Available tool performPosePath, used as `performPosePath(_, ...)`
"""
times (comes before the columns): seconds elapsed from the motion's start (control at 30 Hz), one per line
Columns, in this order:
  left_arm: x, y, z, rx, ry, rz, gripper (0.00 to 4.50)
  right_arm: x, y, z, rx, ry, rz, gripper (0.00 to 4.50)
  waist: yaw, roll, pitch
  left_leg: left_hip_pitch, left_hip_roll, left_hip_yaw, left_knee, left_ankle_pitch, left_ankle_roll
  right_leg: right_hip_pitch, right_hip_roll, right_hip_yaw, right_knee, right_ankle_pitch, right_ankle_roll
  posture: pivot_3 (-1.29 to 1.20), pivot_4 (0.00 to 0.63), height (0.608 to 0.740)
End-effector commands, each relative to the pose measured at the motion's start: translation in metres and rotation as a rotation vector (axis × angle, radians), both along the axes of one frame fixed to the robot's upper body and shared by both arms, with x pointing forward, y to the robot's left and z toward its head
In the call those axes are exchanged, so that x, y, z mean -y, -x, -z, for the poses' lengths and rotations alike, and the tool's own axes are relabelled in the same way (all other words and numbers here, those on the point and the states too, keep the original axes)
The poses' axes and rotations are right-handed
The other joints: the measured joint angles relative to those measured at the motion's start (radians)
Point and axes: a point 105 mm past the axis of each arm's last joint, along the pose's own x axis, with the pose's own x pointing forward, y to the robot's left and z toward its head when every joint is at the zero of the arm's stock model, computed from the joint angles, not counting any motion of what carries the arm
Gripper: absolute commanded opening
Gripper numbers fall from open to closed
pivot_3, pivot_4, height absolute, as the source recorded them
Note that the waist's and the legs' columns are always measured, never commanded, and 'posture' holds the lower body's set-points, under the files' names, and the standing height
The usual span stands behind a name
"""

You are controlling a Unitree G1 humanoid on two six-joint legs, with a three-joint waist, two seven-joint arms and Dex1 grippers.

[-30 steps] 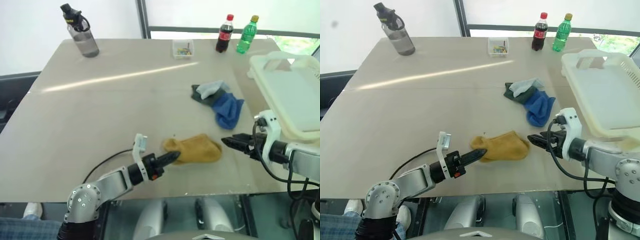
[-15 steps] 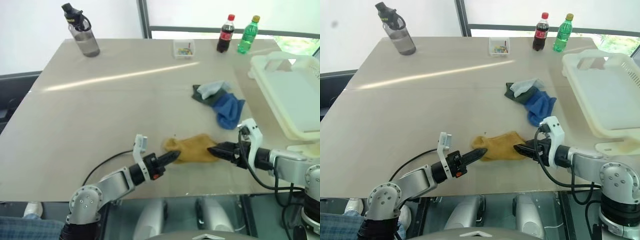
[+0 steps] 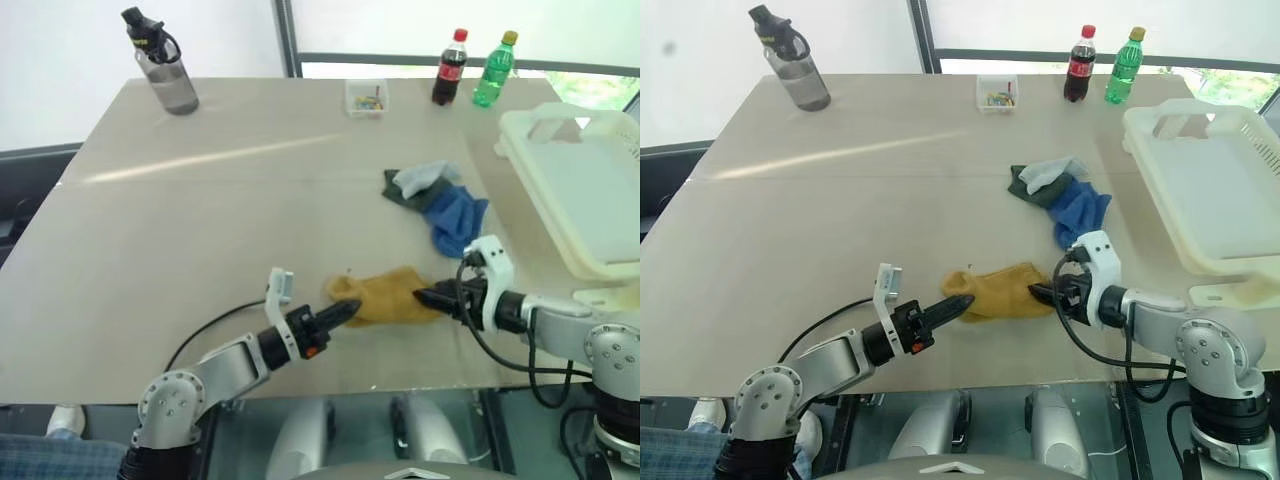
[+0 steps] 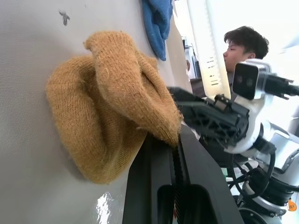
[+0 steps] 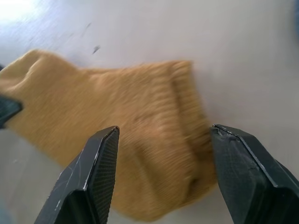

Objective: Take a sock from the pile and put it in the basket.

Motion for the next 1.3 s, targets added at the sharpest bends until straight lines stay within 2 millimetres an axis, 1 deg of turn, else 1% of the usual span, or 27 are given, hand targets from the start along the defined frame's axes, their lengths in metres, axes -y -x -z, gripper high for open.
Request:
performPosePath(0.03,0.004,0.004,-0.008,0.024,0.027,0.023,0.00,0.000,0.001,-0.007,0.032,-0.005,-0.019,3.16,0.000,0.000,0.000,0.000,0.000,0.000,0.000,0.000,0.000,0.000,0.000,0.000,0.000,0.000,0.000,0.00,0.150,0.740)
performPosePath(0.07,0.004,0.004,-0.008,0.024,0.028,0.024,0.00,-0.001,0.003,-0.006,0.028,-0.004,-0.030,2.78,0.000,0.000,0.000,0.000,0.000,0.000,0.000,0.000,0.000,0.000,0.000,0.000,0.000,0.000,0.000,0.00,0.150,0.740)
performPosePath(0.1,0.004,0.003,-0.008,0.024,0.028,0.024,0.00,-0.003,0.004,-0.005,0.025,-0.006,-0.040,2.66,0.000,0.000,0.000,0.000,0.000,0.000,0.000,0.000,0.000,0.000,0.000,0.000,0.000,0.000,0.000,0.00,0.150,0.740)
performPosePath(0.13,0.004,0.003,-0.008,0.025,0.028,0.025,0.00,-0.005,0.005,-0.006,0.024,-0.010,-0.053,2.42,0.000,0.000,0.000,0.000,0.000,0.000,0.000,0.000,0.000,0.000,0.000,0.000,0.000,0.000,0.000,0.00,0.150,0.740)
performPosePath(0.2,0.004,0.003,-0.008,0.025,0.029,0.024,0.00,-0.008,0.008,-0.008,0.030,-0.019,-0.077,1.61,0.000,0.000,0.000,0.000,0.000,0.000,0.000,0.000,0.000,0.000,0.000,0.000,0.000,0.000,0.000,0.00,0.150,0.740)
performPosePath(0.23,0.004,0.003,-0.008,0.025,0.030,0.024,0.00,-0.009,0.008,-0.009,0.033,-0.019,-0.084,1.10,0.000,0.000,0.000,0.000,0.000,0.000,0.000,0.000,0.000,0.000,0.000,0.000,0.000,0.000,0.000,0.00,0.150,0.740)
performPosePath(0.27,0.004,0.003,-0.008,0.025,0.030,0.023,0.00,-0.009,0.009,-0.009,0.035,-0.017,-0.086,0.80,0.000,0.000,0.000,0.000,0.000,0.000,0.000,0.000,0.000,0.000,0.000,0.000,0.000,0.000,0.000,0.00,0.150,0.740)
performPosePath(0.3,0.004,0.003,-0.008,0.025,0.030,0.022,0.00,-0.009,0.009,-0.009,0.037,-0.014,-0.088,0.26,0.000,0.000,0.000,0.000,0.000,0.000,0.000,0.000,0.000,0.000,0.000,0.000,0.000,0.000,0.000,0.00,0.150,0.740)
performPosePath(0.33,0.004,0.002,-0.008,0.025,0.031,0.021,0.00,-0.009,0.009,-0.009,0.038,-0.009,-0.091,0.07,0.000,0.000,0.000,0.000,0.000,0.000,0.000,0.000,0.000,0.000,0.000,0.000,0.000,0.000,0.000,0.00,0.150,0.740)
performPosePath(0.57,0.003,0.002,-0.008,0.023,0.032,0.018,0.00,-0.012,0.010,-0.003,0.058,0.082,-0.139,0.07,0.000,0.000,-0.001,0.000,0.000,0.000,0.000,0.000,0.000,0.000,0.000,0.000,0.000,0.000,0.000,0.00,0.150,0.740)
performPosePath(0.77,0.003,0.001,-0.007,0.021,0.030,0.017,0.00,-0.010,0.009,0.010,0.094,0.217,-0.168,0.07,0.000,0.000,-0.001,0.000,0.000,0.000,0.000,0.000,0.000,0.000,0.000,0.000,0.000,0.000,0.000,0.00,0.150,0.740)
performPosePath(0.9,0.002,0.001,-0.007,0.023,0.026,0.016,0.00,-0.007,0.004,0.018,0.126,0.297,-0.165,0.07,0.001,-0.001,-0.001,0.001,0.000,0.000,0.000,0.000,0.000,0.001,0.000,0.000,0.000,0.000,0.000,0.00,0.150,0.740)
performPosePath(0.97,0.002,0.001,-0.007,0.023,0.023,0.015,0.00,-0.010,0.002,0.015,0.146,0.278,-0.161,0.07,0.001,-0.001,-0.001,0.002,0.000,0.000,0.000,0.000,0.000,0.002,0.000,0.000,0.000,0.000,0.000,0.00,0.150,0.740)
performPosePath(1.1,0.002,0.001,-0.006,0.024,0.022,0.015,0.00,-0.017,-0.001,0.001,0.183,0.197,-0.157,0.07,0.000,-0.001,-0.001,0.002,0.001,0.000,0.001,0.000,0.000,0.002,0.000,0.000,0.000,0.000,-0.001,0.00,0.150,0.740)
performPosePath(1.23,0.002,0.002,-0.008,0.035,0.025,0.028,0.00,-0.016,0.001,0.004,0.175,0.219,-0.177,0.07,0.001,-0.001,-0.001,0.002,0.000,0.000,0.001,0.000,0.000,0.002,0.000,0.000,0.000,0.000,-0.001,0.00,0.150,0.740)
performPosePath(1.3,0.002,0.003,-0.009,0.048,0.019,0.041,0.63,-0.015,0.002,0.007,0.163,0.235,-0.185,0.00,0.001,-0.001,-0.001,0.002,0.000,0.000,0.001,0.000,0.000,0.002,0.000,0.000,0.000,0.000,0.000,0.00,0.150,0.740)
